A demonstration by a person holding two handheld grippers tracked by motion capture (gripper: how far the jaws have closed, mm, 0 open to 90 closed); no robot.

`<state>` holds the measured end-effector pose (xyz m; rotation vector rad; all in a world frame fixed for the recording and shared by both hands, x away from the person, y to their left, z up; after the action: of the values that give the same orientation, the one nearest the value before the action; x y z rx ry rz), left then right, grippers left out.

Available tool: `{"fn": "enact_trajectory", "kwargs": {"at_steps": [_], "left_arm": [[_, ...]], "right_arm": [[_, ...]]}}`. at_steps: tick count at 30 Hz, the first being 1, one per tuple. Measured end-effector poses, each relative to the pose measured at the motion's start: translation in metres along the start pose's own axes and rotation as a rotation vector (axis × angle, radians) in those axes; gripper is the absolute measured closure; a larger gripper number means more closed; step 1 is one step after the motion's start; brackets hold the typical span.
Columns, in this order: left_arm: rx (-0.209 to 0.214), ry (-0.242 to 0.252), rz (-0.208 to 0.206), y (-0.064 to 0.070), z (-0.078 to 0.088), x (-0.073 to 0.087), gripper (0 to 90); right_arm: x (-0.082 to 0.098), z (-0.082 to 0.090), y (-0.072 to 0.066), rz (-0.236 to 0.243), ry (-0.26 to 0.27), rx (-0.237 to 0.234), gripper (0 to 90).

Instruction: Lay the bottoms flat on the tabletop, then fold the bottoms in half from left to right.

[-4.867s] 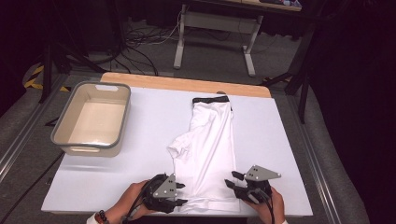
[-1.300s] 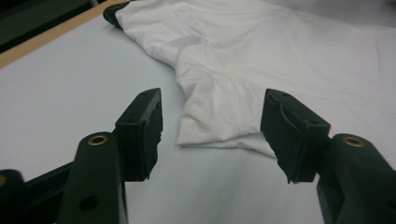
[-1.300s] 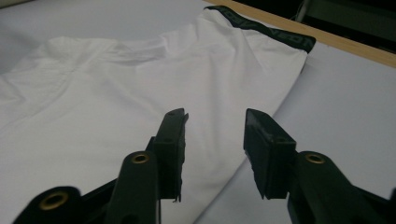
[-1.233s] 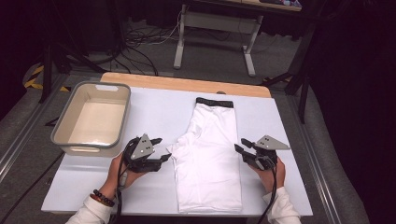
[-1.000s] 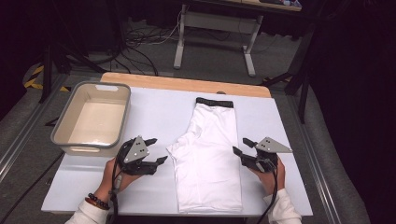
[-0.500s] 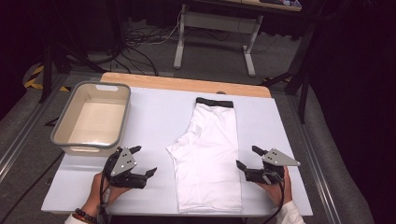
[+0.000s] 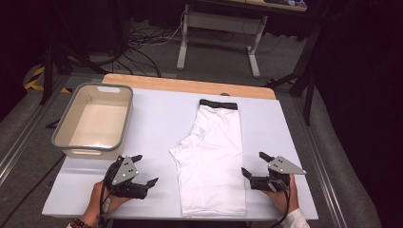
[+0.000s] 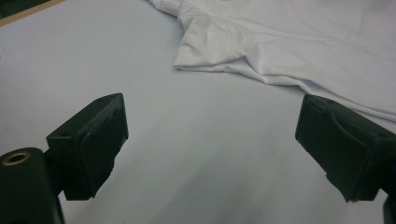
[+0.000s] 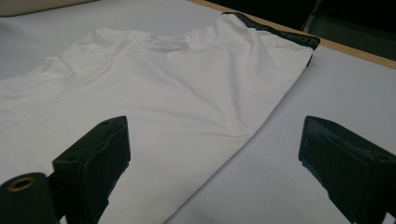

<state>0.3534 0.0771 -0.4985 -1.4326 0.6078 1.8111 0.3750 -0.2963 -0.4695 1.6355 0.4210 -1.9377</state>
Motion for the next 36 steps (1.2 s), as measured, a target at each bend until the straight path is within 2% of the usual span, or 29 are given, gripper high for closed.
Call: {"fn": "enact_trajectory", "kwargs": {"at_steps": [8,13,15,16,18,19,20,21,22,23,26,27,29,30,31,33,35,36], "left_arm": [[0.003,-0.037,-0.007,-0.001,-0.004,0.005,11.4],[0.000,-0.044,0.019,-0.001,-0.012,0.003,15.4],[0.011,-0.037,0.029,-0.002,-0.018,-0.002,16.5],[0.007,-0.037,0.038,-0.005,-0.028,-0.008,17.5],[0.007,-0.037,0.038,-0.007,-0.034,-0.012,17.8],[0.010,-0.025,0.048,-0.012,-0.046,-0.021,18.8],[0.010,-0.025,0.048,-0.012,-0.046,-0.021,19.7],[0.022,-0.021,0.053,-0.014,-0.053,-0.024,19.7],[0.034,-0.025,0.046,-0.017,-0.069,-0.030,20.8],[0.034,-0.025,0.046,-0.017,-0.069,-0.030,21.0],[0.045,-0.033,0.040,-0.025,-0.096,-0.041,21.6],[0.044,-0.040,0.039,-0.027,-0.102,-0.043,22.7],[0.041,-0.054,0.045,-0.034,-0.118,-0.048,22.6],[0.029,-0.061,0.043,-0.038,-0.126,-0.050,22.8],[0.029,-0.070,0.058,-0.042,-0.133,-0.052,22.8],[0.018,-0.092,0.082,-0.051,-0.151,-0.054,22.8],[0.014,-0.118,0.103,-0.057,-0.164,-0.054,22.8],[0.005,-0.130,0.096,-0.060,-0.171,-0.054,22.6]], "right_arm": [[0.000,0.001,-0.002,0.015,-0.004,0.001,9.4],[0.006,-0.002,-0.001,0.013,-0.031,0.004,11.8],[0.008,-0.004,0.001,-0.008,-0.037,0.006,14.6],[0.009,-0.006,0.003,-0.034,-0.040,0.011,16.4],[0.009,-0.008,0.004,-0.033,-0.047,0.010,16.1],[0.006,-0.012,0.007,-0.018,-0.050,0.015,16.9],[0.006,-0.012,0.007,-0.018,-0.050,0.015,16.9],[0.005,-0.015,0.009,-0.026,-0.046,0.019,17.7],[0.002,-0.021,0.015,-0.043,-0.054,0.027,21.1],[0.002,-0.021,0.015,-0.043,-0.054,0.027,21.1],[0.000,-0.033,0.025,-0.075,-0.085,0.016,26.0],[-0.002,-0.039,0.029,-0.080,-0.090,0.006,27.8],[-0.005,-0.051,0.039,-0.077,-0.096,0.024,27.8],[-0.010,-0.062,0.047,-0.089,-0.086,0.019,30.8],[-0.010,-0.062,0.047,-0.089,-0.086,0.019,30.8],[-0.014,-0.076,0.057,-0.103,-0.077,0.031,30.9],[-0.015,-0.092,0.066,-0.122,-0.095,0.037,31.4],[-0.014,-0.108,0.075,-0.143,-0.121,0.057,31.1]]}}
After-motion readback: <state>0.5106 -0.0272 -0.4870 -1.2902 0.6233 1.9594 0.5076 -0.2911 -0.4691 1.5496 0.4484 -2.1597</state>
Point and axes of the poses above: each handheld gripper's, and its own axes: z roughly backward along the jaws, x roughly out of its underside, y roughly to its right, the point moved 8 cm from there along -z, roughly forward along the jaws, and after that the axes turned 14 degrees about y, right-handed, at the moved point
